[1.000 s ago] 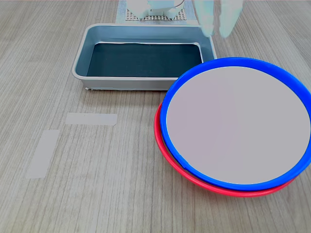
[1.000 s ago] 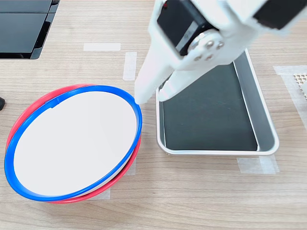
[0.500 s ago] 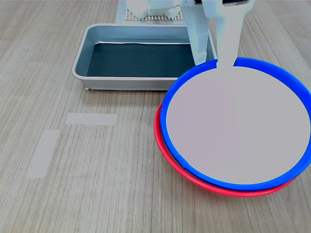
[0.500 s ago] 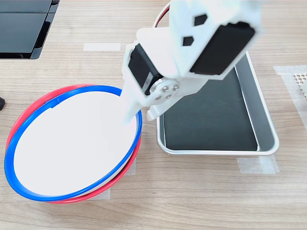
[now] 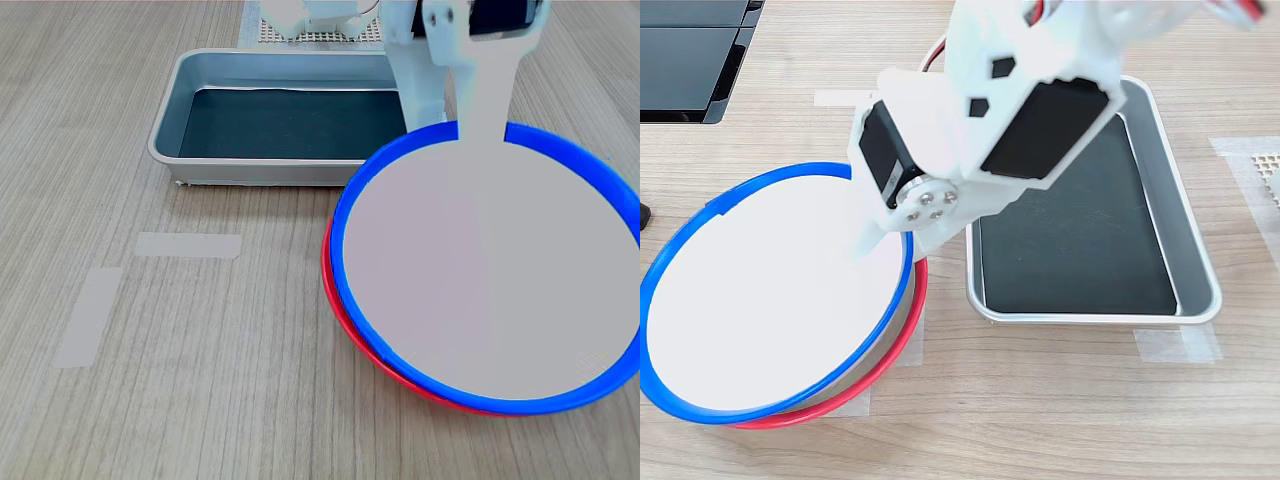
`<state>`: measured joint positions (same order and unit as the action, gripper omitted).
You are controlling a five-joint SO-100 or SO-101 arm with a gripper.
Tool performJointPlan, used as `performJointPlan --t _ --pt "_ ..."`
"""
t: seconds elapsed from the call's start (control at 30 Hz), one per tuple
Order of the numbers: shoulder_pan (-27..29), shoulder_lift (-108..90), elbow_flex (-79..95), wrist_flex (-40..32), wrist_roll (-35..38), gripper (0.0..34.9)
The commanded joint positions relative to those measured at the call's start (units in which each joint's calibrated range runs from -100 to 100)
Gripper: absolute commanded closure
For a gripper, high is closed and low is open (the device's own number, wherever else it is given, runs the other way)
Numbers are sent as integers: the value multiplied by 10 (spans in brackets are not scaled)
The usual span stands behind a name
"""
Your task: Lift the stacked dish and set it down on the table.
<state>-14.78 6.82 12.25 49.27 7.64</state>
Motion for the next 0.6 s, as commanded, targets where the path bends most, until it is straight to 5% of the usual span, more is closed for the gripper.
performJointPlan --t 0.0,0.27,0.57 --pt "-1 2 -19 -14 0 194" --pt "4 27 -17 -19 6 162" --pt "16 81 -67 -29 6 194"
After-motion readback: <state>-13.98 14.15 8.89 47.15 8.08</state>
